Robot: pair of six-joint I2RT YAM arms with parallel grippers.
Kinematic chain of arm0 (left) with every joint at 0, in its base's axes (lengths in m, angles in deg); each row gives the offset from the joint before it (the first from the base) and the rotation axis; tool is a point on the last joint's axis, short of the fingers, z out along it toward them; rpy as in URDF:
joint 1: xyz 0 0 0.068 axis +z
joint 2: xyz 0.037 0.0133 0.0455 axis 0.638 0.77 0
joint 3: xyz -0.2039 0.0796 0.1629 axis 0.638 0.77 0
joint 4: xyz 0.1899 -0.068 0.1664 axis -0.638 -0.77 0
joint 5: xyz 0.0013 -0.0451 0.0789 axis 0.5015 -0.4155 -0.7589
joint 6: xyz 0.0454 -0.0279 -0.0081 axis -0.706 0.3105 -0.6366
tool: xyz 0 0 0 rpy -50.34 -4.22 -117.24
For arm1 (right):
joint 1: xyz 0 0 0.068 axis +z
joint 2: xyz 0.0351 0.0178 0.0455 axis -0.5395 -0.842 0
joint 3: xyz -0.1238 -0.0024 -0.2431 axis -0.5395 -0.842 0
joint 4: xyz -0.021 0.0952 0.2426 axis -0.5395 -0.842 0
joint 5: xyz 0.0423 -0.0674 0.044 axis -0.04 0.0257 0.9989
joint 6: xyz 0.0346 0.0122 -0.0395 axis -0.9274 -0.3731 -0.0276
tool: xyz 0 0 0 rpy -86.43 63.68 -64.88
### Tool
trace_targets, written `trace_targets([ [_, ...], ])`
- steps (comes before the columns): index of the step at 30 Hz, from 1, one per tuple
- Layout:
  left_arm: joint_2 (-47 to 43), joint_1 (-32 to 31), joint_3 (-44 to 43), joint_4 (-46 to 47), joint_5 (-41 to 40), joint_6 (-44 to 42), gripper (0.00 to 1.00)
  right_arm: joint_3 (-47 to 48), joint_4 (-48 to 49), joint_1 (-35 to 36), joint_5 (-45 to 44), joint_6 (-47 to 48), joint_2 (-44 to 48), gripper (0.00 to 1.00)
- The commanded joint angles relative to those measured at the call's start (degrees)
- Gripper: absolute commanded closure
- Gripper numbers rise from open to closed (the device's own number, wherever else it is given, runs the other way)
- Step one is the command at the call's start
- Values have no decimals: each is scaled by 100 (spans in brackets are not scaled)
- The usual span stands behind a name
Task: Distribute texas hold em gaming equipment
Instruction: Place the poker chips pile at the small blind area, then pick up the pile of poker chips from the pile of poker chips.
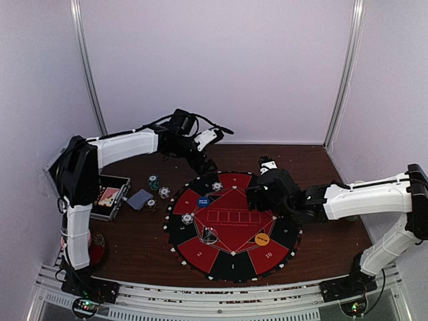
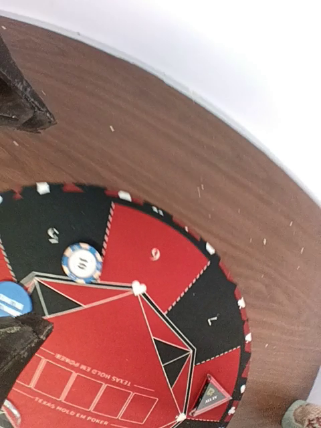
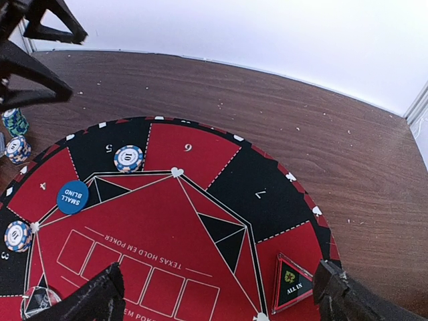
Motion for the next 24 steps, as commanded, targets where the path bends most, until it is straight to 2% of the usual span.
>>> trace_targets([
  [1,-577,433,548,94,111,-116,2,-30,37,-31,-83,-45,87,1],
  [8,-1203,896,1596,2,419,-454,2,-21,49,-28,-83,-42,17,1],
  [14,-1606,1002,2624,247,490,-751,4,14,59,-30,-63,-46,-91,1],
  [24,-1455,1055,3219,792,73,-753,14,31,58,-30,-72,-46,-157,1],
])
